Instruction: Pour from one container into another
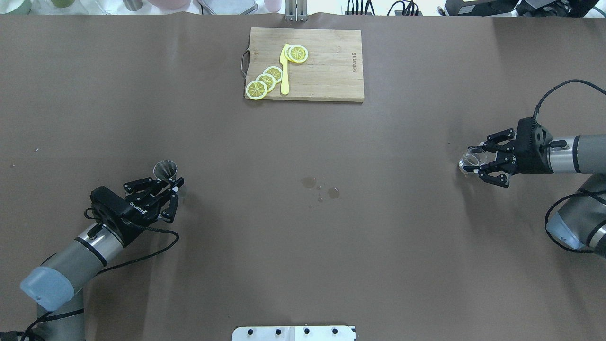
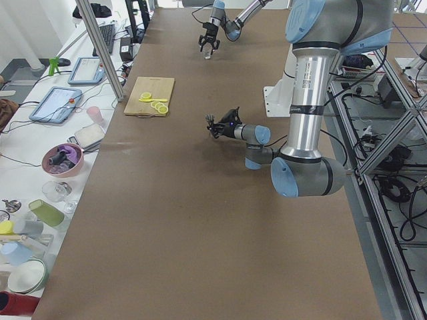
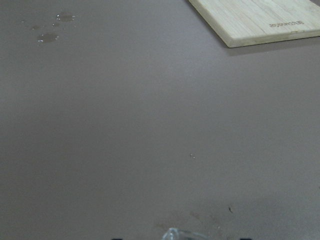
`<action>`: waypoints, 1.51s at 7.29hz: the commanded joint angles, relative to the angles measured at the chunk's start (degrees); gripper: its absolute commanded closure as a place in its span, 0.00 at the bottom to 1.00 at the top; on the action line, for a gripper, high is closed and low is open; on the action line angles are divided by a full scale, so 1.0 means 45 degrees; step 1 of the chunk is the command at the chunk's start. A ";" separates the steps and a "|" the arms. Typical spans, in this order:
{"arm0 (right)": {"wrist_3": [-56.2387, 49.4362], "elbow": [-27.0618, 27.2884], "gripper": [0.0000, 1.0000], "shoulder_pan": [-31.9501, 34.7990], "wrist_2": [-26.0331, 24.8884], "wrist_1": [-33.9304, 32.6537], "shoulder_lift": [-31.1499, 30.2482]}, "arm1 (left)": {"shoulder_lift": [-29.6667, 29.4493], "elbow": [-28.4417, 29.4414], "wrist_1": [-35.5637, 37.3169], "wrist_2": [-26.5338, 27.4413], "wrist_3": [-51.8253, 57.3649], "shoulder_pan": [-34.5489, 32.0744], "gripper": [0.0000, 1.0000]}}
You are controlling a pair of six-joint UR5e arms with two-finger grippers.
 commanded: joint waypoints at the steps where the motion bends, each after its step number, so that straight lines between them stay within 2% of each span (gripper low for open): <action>1: 0.0016 0.0078 0.00 0.0007 0.0018 -0.0001 -0.0003 | 0.0000 0.0045 0.0015 0.0011 0.0019 0.0169 0.69; 2: 0.0054 0.0214 0.00 0.0026 0.0038 -0.0001 -0.0080 | 0.0000 0.0103 0.0015 0.0011 0.0020 0.0209 0.69; 4: 0.0094 0.1283 0.00 0.0084 0.0135 -0.0078 -0.0741 | 0.0000 0.0104 0.0015 0.0011 0.0020 0.0229 0.69; 5: 0.0094 0.1966 0.00 0.0220 0.0155 -0.0175 -0.1170 | 0.0000 0.0084 0.0015 -0.0008 0.0020 0.0229 0.63; 7: -0.0100 0.3858 0.00 0.1658 0.1416 -0.2040 -0.2186 | 0.0000 0.0084 0.0015 -0.0008 0.0020 0.0248 0.49; 9: -0.0121 0.4760 0.00 0.2814 0.1503 -0.3720 -0.3122 | 0.0000 -0.0052 -0.0004 -0.0009 0.0020 0.0268 0.32; 11: -0.0082 0.5039 0.00 0.3656 0.1368 -0.5968 -0.3167 | 0.0020 -0.0286 0.0015 -0.0028 0.0020 0.0287 0.04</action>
